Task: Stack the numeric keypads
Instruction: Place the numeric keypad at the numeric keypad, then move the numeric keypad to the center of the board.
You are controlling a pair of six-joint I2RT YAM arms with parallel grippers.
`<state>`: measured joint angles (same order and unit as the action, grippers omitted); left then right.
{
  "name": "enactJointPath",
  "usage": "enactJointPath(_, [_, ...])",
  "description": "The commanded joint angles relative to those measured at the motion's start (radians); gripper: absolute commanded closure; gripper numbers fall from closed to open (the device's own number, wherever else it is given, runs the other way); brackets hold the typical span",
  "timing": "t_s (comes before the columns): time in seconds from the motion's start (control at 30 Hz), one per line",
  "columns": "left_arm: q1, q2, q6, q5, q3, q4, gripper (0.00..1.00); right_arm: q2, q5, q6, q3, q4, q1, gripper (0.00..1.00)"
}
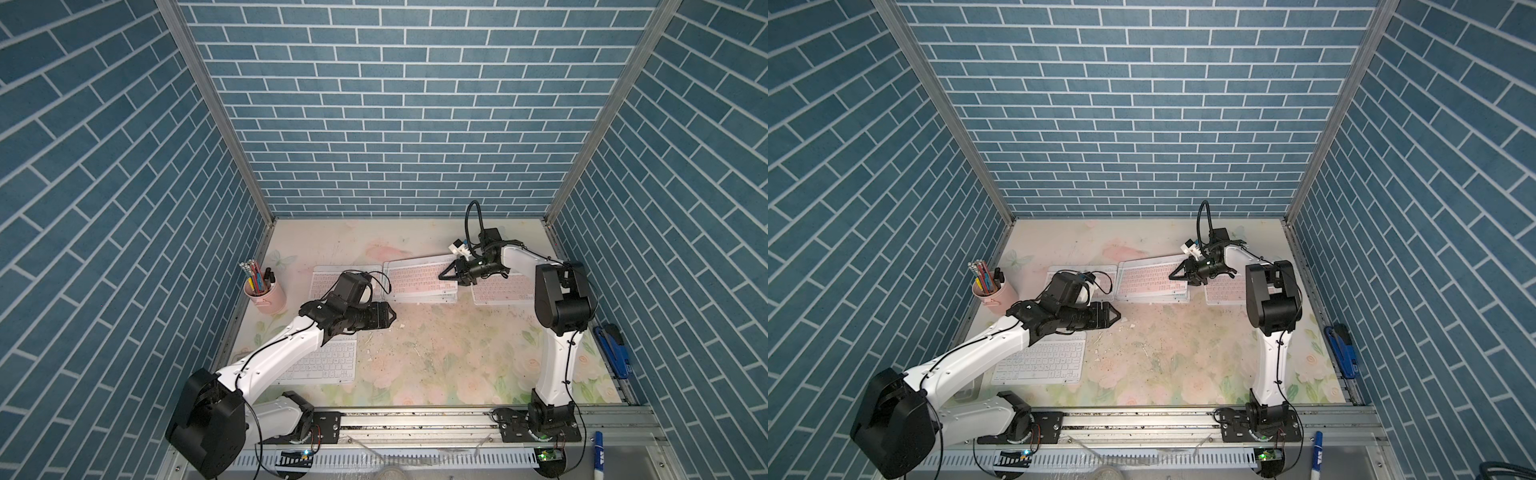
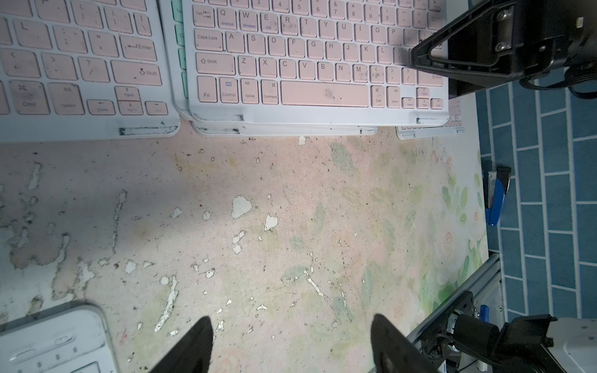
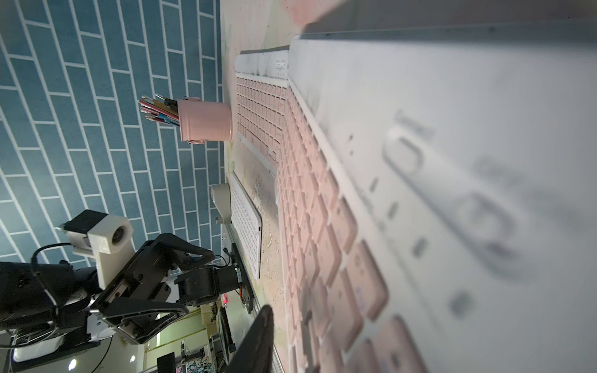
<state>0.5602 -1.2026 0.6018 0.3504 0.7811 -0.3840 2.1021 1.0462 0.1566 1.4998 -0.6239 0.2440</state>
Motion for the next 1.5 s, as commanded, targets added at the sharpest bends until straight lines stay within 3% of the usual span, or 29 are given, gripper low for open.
enactJointPath(0.0, [-0.009, 0.000, -0.010, 0.005, -0.010, 0.002, 0.22, 0.016, -0.056, -0.038, 0.043, -0.037, -0.003, 0.63])
enactJointPath(0.7, [-0.012, 0.027, -0.013, 0.000, -0.025, -0.002, 0.22, 0.038, -0.371, 0.014, 0.083, -0.103, -0.029, 0.62])
enactJointPath(1.03, [-0.012, 0.039, -0.025, -0.042, -0.016, -0.037, 0.22, -0.036, -0.449, 0.027, 0.043, -0.094, -0.054, 0.62])
enactJointPath(1.3, [-0.022, 0.008, -0.043, -0.195, 0.036, -0.161, 0.22, -0.169, -0.671, 0.071, -0.082, -0.056, -0.060, 0.63])
enactJointPath(1.47, [-0.022, 0.006, -0.037, -0.182, 0.030, -0.141, 0.22, -0.253, -0.795, 0.129, -0.210, 0.016, -0.107, 0.63])
